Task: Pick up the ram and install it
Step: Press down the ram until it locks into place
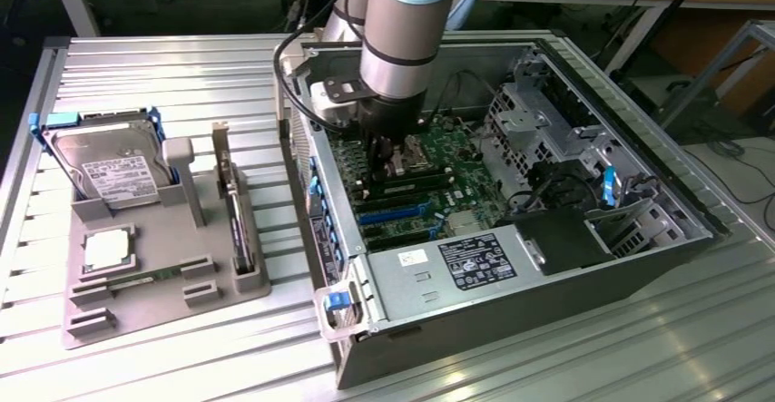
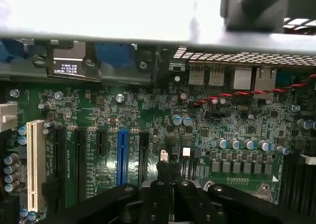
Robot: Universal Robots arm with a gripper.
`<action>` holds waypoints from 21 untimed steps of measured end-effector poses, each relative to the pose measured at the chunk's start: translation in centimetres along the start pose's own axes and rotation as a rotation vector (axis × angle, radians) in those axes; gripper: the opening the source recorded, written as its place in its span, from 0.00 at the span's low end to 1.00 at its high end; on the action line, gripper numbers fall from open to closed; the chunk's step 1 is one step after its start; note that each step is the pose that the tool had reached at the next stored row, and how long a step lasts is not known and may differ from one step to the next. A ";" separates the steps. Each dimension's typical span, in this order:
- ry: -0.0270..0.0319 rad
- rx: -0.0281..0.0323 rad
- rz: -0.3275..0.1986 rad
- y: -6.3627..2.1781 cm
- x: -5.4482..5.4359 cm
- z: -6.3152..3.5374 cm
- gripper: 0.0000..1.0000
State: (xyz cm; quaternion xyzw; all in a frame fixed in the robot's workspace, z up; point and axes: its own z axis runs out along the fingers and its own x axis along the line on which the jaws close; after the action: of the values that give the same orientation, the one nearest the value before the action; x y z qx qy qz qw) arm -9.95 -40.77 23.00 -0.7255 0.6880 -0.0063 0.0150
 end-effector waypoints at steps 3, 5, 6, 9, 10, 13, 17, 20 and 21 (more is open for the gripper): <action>0.0007 0.0002 0.000 -0.26 0.0 -0.87 0.10; 0.0010 0.0000 0.000 -2.06 0.1 -0.91 0.10; 0.0010 0.0001 0.000 -2.61 0.1 -0.89 0.10; 0.0009 0.0000 0.000 -4.08 0.2 -0.85 0.10; 0.0009 0.0000 0.000 -4.73 0.2 -0.83 0.10; 0.0009 0.0000 0.000 -6.87 0.3 -0.76 0.10; 0.0009 -0.0003 0.000 -8.92 0.4 -0.70 0.10; 0.0011 -0.0059 0.000 -10.76 0.5 -1.66 0.10; 0.0012 -0.0069 0.000 -11.03 0.5 -2.57 0.10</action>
State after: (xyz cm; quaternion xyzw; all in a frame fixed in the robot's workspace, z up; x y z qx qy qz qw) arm 1.01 -40.74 25.90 -0.7255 0.6881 -0.0043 0.0121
